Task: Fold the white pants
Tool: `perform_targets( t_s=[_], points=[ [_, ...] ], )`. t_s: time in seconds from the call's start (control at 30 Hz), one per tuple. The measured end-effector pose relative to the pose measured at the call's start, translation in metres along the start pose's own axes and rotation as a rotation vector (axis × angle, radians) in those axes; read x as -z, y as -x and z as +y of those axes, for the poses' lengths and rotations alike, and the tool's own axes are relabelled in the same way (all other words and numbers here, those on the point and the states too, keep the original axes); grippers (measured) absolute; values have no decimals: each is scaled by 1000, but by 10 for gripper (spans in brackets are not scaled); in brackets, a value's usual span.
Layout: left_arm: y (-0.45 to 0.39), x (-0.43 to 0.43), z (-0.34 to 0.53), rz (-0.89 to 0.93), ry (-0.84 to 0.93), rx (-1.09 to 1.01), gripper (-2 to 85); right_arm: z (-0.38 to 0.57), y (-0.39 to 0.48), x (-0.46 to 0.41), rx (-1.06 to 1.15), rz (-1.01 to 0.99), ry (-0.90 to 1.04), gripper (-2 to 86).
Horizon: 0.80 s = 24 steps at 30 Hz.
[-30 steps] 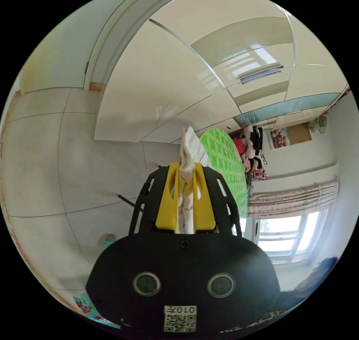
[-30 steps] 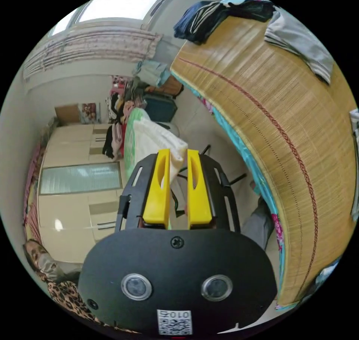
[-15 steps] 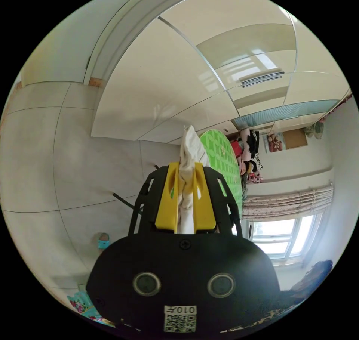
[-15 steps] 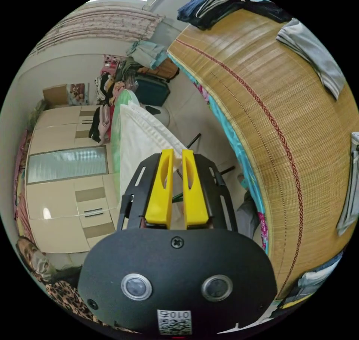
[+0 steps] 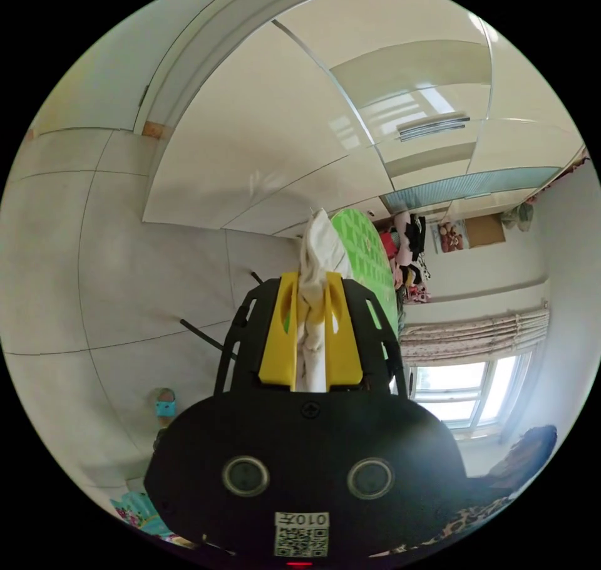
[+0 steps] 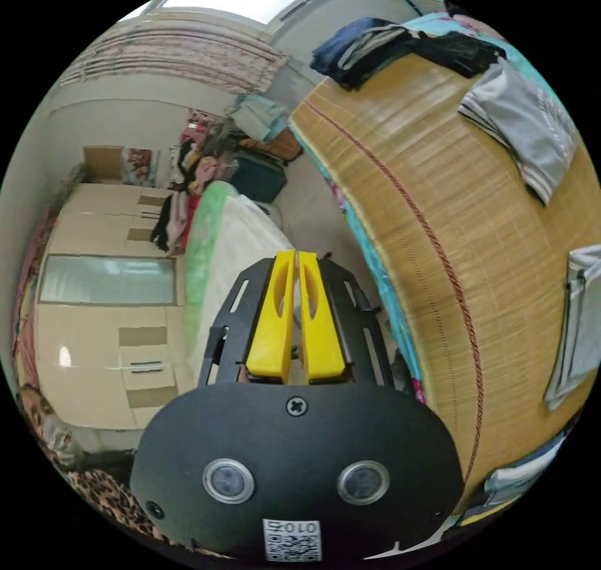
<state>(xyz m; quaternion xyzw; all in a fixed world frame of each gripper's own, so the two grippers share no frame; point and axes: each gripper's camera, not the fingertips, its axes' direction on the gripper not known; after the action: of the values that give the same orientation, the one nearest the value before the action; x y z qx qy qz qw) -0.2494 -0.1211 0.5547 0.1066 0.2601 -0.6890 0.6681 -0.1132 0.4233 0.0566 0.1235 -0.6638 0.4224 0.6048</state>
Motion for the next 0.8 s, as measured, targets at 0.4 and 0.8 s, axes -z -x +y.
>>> perform_targets(
  t_s=[0.4, 0.8],
  points=[
    [19, 12, 10, 44, 2, 0, 80, -38, 19, -47, 28, 2, -29, 20],
    [34, 34, 33, 115, -18, -62, 79, -82, 149, -137, 390, -385, 13, 77]
  ],
)
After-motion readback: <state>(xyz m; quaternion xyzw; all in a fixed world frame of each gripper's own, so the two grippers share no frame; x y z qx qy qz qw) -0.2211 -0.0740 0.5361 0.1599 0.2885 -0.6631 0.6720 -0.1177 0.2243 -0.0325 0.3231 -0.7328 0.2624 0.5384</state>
